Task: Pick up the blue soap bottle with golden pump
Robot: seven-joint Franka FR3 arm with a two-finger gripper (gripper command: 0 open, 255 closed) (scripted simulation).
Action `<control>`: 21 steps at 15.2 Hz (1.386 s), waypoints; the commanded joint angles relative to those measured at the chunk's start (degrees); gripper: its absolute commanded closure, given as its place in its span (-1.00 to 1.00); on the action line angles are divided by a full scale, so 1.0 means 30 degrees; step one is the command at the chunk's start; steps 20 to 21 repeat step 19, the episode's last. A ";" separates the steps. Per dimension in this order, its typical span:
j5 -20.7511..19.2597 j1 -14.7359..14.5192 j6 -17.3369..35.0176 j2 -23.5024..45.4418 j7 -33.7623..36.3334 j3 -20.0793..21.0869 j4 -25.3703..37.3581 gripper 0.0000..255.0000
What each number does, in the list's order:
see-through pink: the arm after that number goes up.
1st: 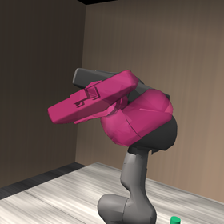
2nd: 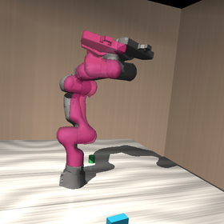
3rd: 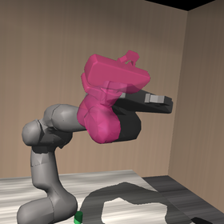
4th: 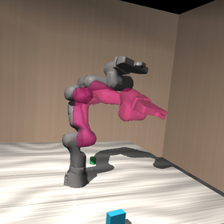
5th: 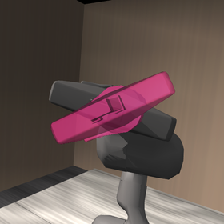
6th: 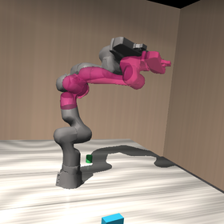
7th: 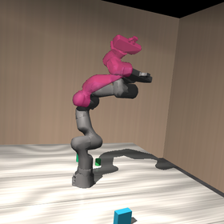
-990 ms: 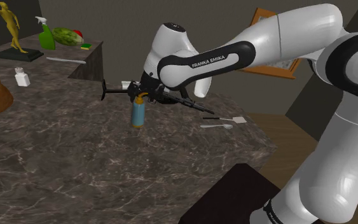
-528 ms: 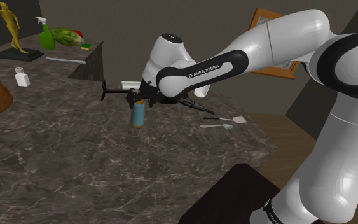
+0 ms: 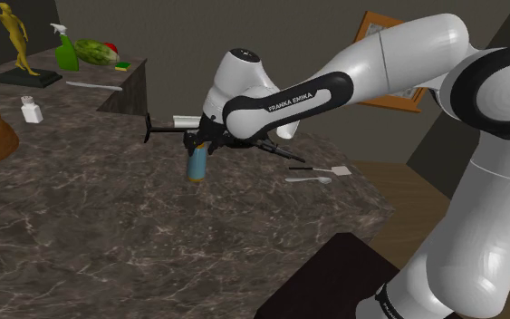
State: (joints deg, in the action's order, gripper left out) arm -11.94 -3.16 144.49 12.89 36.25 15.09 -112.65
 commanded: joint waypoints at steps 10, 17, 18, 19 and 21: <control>0.0650 0.0099 -0.1810 -0.0847 -0.0525 0.0212 0.0984 1.00; 0.1094 0.0154 -0.3438 -0.1438 -0.0915 0.0316 0.2061 1.00; 0.1104 0.0155 -0.3472 -0.1452 -0.0924 0.0318 0.2084 1.00; 0.1103 0.0155 -0.3473 -0.1450 -0.0922 0.0317 0.2086 1.00; 0.1103 0.0155 -0.3473 -0.1450 -0.0922 0.0317 0.2086 1.00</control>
